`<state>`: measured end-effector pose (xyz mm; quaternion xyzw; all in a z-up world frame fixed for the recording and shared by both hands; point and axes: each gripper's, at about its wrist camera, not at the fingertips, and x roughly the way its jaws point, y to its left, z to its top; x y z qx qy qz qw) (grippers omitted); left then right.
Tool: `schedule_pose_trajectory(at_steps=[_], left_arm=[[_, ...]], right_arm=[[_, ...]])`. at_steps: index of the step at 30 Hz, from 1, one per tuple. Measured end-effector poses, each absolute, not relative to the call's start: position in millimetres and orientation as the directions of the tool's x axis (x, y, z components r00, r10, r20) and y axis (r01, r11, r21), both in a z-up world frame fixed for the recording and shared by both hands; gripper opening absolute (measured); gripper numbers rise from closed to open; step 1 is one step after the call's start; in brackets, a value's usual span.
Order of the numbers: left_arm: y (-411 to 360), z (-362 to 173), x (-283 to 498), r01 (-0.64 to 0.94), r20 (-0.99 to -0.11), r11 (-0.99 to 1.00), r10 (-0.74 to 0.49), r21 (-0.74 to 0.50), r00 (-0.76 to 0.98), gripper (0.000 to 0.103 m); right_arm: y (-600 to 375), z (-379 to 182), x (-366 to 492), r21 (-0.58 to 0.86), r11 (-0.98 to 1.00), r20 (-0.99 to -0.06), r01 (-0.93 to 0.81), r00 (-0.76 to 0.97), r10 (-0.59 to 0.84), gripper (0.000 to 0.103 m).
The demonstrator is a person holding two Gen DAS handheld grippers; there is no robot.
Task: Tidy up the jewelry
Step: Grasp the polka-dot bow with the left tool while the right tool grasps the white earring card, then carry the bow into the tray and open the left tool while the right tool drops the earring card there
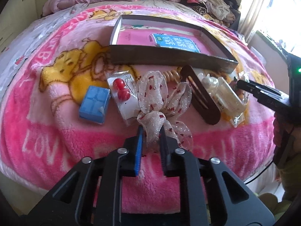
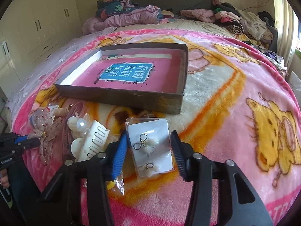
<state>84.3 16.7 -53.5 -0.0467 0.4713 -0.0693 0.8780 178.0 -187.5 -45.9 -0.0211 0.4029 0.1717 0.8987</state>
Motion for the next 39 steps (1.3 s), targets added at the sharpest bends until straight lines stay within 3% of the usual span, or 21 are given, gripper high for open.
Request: schedule_pose_trajectory(at_steps=[6, 21, 39], left_arm=[[16, -46, 87, 0.083, -0.809, 0.982, -0.188, -0.170, 0.556, 0.004], [14, -10, 121, 0.109, -0.771, 0.984, -0.176, -0.139, 0.612, 0.004], [23, 24, 189, 0.089, -0.725, 0.990, -0.140, -0.108, 0.674, 0.004]], right_arm=[[-197, -41, 178, 0.103, 0.943, -0.713, -0.318, 0.637, 0.293, 0.040], [-224, -5, 183, 0.071, 0.965, -0.662, -0.253, 0.712, 0.235, 0.040], [-189, 42, 215, 0.031, 0.945, -0.575, -0.325, 0.767, 0.283, 0.040]])
